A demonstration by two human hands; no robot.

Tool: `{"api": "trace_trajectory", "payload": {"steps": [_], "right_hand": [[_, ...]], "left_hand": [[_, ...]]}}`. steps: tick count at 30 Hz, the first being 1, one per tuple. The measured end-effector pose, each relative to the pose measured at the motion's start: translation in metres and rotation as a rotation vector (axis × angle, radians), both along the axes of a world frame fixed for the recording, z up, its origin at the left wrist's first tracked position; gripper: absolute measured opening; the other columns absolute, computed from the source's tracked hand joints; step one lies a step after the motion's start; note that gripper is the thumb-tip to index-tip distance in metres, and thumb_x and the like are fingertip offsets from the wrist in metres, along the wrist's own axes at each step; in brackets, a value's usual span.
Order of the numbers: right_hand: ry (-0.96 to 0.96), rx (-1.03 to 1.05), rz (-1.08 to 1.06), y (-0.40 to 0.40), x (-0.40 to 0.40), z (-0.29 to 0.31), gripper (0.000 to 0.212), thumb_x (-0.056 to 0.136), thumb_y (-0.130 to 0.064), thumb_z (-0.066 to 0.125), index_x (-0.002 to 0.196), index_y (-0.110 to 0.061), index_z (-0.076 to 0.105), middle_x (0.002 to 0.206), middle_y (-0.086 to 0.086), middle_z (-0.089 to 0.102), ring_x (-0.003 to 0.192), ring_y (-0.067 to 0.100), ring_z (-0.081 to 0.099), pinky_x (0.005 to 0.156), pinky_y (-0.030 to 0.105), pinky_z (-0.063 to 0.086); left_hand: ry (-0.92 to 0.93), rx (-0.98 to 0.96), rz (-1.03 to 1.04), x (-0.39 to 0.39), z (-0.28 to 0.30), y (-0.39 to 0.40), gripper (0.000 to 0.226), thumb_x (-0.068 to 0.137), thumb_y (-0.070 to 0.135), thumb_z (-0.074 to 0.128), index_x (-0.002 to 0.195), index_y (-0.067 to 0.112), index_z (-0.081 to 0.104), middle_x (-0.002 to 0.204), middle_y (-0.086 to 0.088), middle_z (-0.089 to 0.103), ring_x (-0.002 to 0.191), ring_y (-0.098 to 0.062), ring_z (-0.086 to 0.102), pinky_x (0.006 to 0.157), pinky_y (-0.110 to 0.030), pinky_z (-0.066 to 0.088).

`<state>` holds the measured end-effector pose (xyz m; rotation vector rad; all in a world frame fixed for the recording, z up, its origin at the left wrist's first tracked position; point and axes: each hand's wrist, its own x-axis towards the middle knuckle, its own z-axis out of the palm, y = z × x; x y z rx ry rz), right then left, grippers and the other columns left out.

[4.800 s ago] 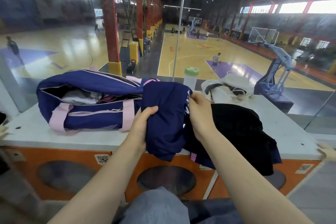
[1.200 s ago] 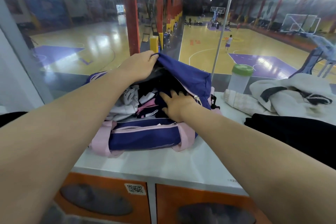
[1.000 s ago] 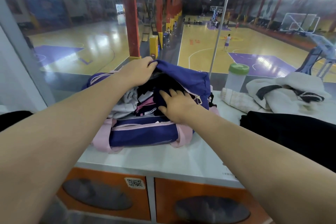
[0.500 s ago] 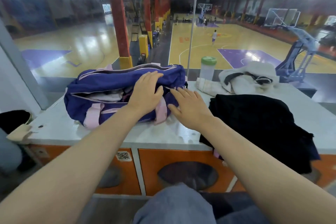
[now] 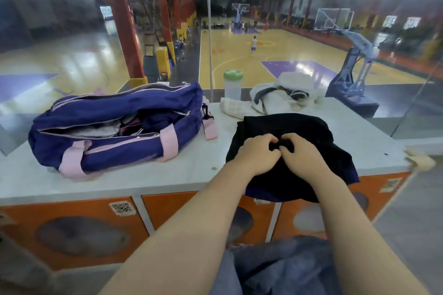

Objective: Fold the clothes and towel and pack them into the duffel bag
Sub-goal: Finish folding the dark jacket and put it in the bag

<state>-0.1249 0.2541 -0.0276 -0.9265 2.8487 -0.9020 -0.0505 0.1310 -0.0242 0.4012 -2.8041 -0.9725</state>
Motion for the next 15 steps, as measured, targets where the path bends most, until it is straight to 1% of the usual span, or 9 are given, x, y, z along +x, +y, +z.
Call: {"api": "trace_trajectory", "payload": {"steps": [2, 3, 6, 9, 12, 14, 15], "right_hand": [[0.006, -0.013, -0.017, 0.004, -0.006, -0.005, 0.039, 0.094, -0.023, 0.052, 0.133, -0.017, 0.053, 0.133, 0.005, 0.058, 0.122, 0.026, 0.053, 0.103, 0.039, 0.042], [0.018, -0.023, -0.029, 0.006, -0.010, -0.006, 0.037, 0.094, -0.021, 0.053, 0.130, -0.017, 0.055, 0.131, 0.005, 0.059, 0.121, 0.025, 0.053, 0.103, 0.039, 0.042], [0.071, -0.052, -0.097, 0.012, -0.019, -0.004, 0.031, 0.091, -0.018, 0.055, 0.122, -0.017, 0.061, 0.125, 0.005, 0.062, 0.116, 0.025, 0.056, 0.102, 0.038, 0.042], [0.039, -0.028, -0.155, 0.019, -0.026, -0.005, 0.034, 0.089, -0.023, 0.058, 0.122, -0.016, 0.060, 0.122, 0.005, 0.063, 0.113, 0.025, 0.057, 0.094, 0.034, 0.043], [0.005, 0.084, -0.147, 0.013, -0.037, 0.005, 0.035, 0.086, -0.022, 0.058, 0.121, -0.017, 0.060, 0.116, 0.005, 0.064, 0.108, 0.025, 0.058, 0.081, 0.031, 0.044], [0.066, 0.117, -0.140, 0.000, -0.052, 0.016, 0.032, 0.085, -0.018, 0.055, 0.116, -0.016, 0.061, 0.113, 0.006, 0.064, 0.104, 0.027, 0.058, 0.075, 0.029, 0.041], [0.114, 0.109, -0.134, -0.008, -0.062, 0.019, 0.033, 0.085, -0.015, 0.054, 0.117, -0.015, 0.060, 0.114, 0.008, 0.063, 0.106, 0.029, 0.057, 0.075, 0.029, 0.040]], "left_hand": [[-0.021, -0.186, -0.061, 0.001, -0.013, 0.003, 0.049, 0.093, 0.043, 0.047, 0.139, 0.027, 0.047, 0.139, -0.001, 0.053, 0.129, -0.025, 0.045, 0.103, -0.043, 0.041], [-0.026, -0.235, -0.086, 0.000, -0.018, 0.000, 0.051, 0.093, 0.046, 0.047, 0.141, 0.027, 0.046, 0.141, 0.000, 0.051, 0.131, -0.025, 0.042, 0.105, -0.044, 0.038], [-0.049, -0.221, -0.101, -0.005, -0.020, -0.011, 0.057, 0.092, 0.054, 0.048, 0.142, 0.027, 0.044, 0.144, 0.001, 0.048, 0.136, -0.024, 0.037, 0.109, -0.044, 0.034], [-0.067, -0.241, -0.110, -0.009, -0.022, -0.016, 0.058, 0.090, 0.063, 0.041, 0.138, 0.031, 0.049, 0.142, 0.004, 0.051, 0.136, -0.022, 0.037, 0.110, -0.047, 0.032], [-0.038, -0.238, -0.079, -0.013, -0.024, -0.015, 0.054, 0.091, 0.063, 0.033, 0.128, 0.034, 0.057, 0.133, 0.005, 0.058, 0.131, -0.023, 0.042, 0.108, -0.052, 0.032], [-0.037, -0.244, -0.062, -0.015, -0.023, -0.012, 0.051, 0.092, 0.062, 0.031, 0.123, 0.034, 0.060, 0.128, 0.004, 0.060, 0.128, -0.024, 0.043, 0.108, -0.053, 0.031], [-0.043, -0.244, -0.059, -0.015, -0.022, -0.011, 0.048, 0.093, 0.060, 0.031, 0.121, 0.034, 0.060, 0.127, 0.005, 0.060, 0.128, -0.024, 0.042, 0.108, -0.053, 0.030]]}}
